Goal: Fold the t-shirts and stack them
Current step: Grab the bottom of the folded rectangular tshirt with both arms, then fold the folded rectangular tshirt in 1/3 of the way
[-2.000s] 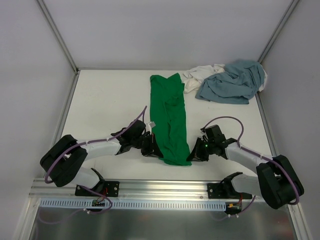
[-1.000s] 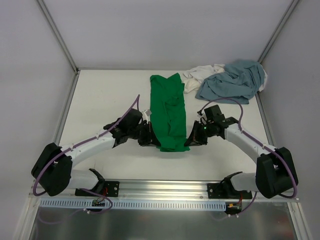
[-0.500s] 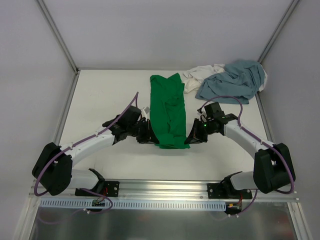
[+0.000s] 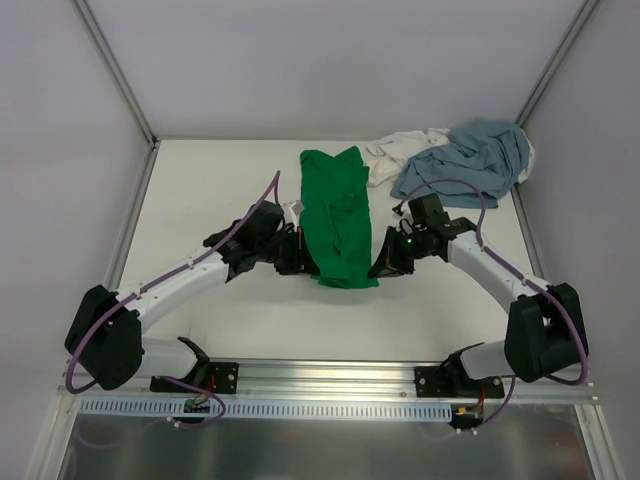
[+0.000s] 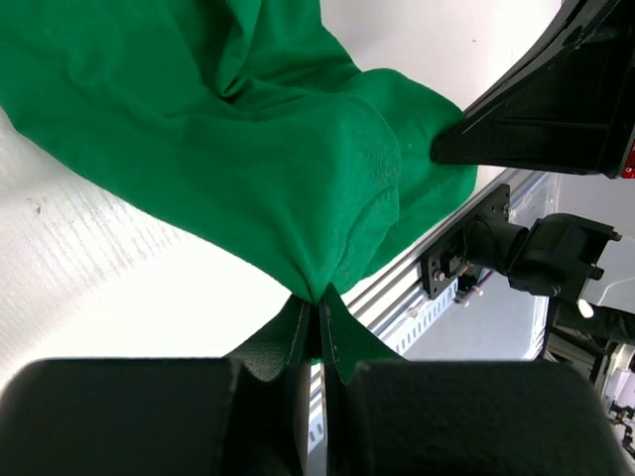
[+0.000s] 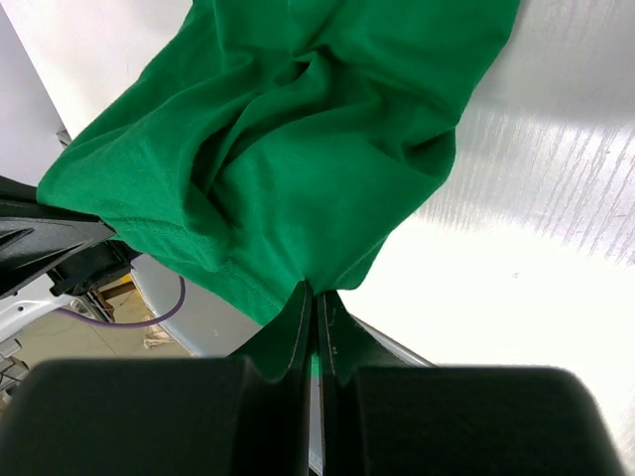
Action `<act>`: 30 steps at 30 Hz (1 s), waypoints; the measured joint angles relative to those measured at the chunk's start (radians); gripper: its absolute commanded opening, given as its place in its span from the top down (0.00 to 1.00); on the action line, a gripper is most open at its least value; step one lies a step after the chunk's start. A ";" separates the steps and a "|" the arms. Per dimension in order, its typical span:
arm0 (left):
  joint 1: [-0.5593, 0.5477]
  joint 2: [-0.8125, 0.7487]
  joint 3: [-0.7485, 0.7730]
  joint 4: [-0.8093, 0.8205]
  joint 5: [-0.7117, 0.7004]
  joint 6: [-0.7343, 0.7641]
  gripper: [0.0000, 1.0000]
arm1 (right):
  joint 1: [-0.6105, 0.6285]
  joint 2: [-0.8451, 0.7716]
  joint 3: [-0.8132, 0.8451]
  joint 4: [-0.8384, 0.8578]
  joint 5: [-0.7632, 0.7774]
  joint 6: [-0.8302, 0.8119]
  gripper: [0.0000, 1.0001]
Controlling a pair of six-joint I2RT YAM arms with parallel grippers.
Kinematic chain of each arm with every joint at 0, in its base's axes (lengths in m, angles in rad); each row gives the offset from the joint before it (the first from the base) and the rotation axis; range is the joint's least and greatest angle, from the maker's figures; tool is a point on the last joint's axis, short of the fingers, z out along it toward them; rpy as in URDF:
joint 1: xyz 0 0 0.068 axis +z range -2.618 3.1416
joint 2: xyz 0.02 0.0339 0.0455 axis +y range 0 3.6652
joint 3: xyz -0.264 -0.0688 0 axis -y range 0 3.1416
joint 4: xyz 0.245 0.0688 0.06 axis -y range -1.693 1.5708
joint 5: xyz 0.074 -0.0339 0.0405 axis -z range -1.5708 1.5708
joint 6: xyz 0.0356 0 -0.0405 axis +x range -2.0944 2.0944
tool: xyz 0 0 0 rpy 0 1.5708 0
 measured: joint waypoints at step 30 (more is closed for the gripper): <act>0.006 0.089 0.160 -0.087 -0.035 0.084 1.00 | -0.019 0.137 0.191 -0.074 0.026 -0.062 0.99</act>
